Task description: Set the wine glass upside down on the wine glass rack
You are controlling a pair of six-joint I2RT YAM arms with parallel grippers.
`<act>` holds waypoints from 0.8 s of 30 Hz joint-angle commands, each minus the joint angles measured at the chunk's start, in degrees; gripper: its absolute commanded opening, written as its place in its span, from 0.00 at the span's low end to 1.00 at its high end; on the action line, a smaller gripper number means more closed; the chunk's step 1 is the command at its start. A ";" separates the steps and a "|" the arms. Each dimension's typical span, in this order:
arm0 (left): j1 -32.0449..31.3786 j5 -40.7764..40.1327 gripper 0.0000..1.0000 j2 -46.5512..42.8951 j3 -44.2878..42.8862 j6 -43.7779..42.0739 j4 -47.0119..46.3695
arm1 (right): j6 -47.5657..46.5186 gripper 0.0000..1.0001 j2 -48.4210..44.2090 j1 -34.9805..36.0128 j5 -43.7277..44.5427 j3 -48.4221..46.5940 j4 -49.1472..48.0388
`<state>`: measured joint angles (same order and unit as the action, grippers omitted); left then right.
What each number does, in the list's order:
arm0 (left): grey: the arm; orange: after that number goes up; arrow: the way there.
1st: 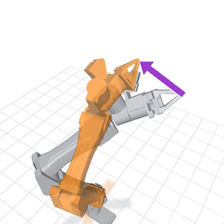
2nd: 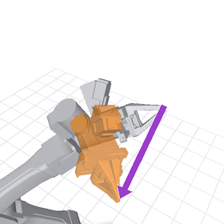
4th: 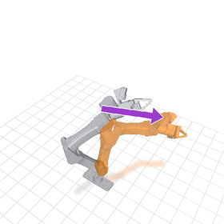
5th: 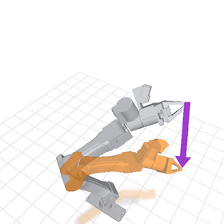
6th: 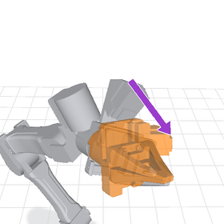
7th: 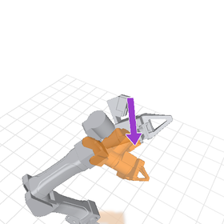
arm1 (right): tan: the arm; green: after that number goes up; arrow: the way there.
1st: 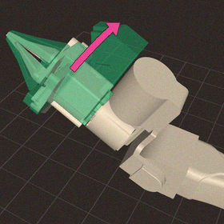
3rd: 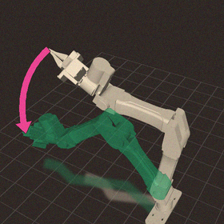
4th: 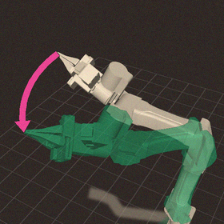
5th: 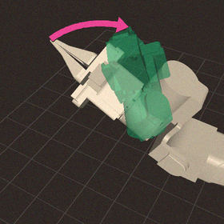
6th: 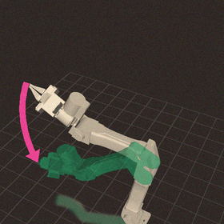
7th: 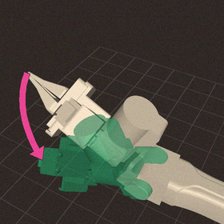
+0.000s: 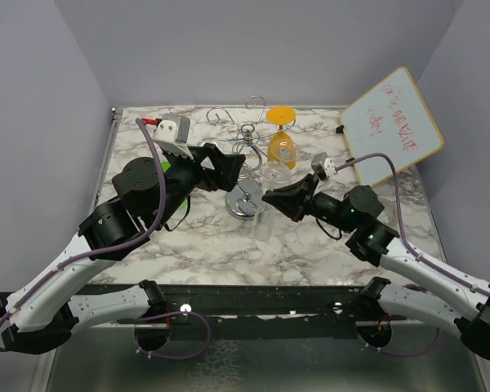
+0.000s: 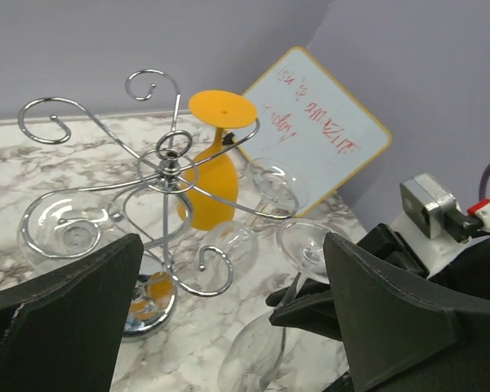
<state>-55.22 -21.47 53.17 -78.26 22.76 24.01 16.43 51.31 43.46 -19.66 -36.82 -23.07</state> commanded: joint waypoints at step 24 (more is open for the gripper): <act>0.04 -10.14 0.92 -2.53 -0.07 -3.10 3.68 | 7.66 0.01 19.06 8.85 23.17 -9.82 -11.22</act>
<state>-55.20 -30.09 51.16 -78.32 19.66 26.35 22.22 69.12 52.18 3.16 -44.10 -27.99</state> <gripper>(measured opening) 0.922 0.078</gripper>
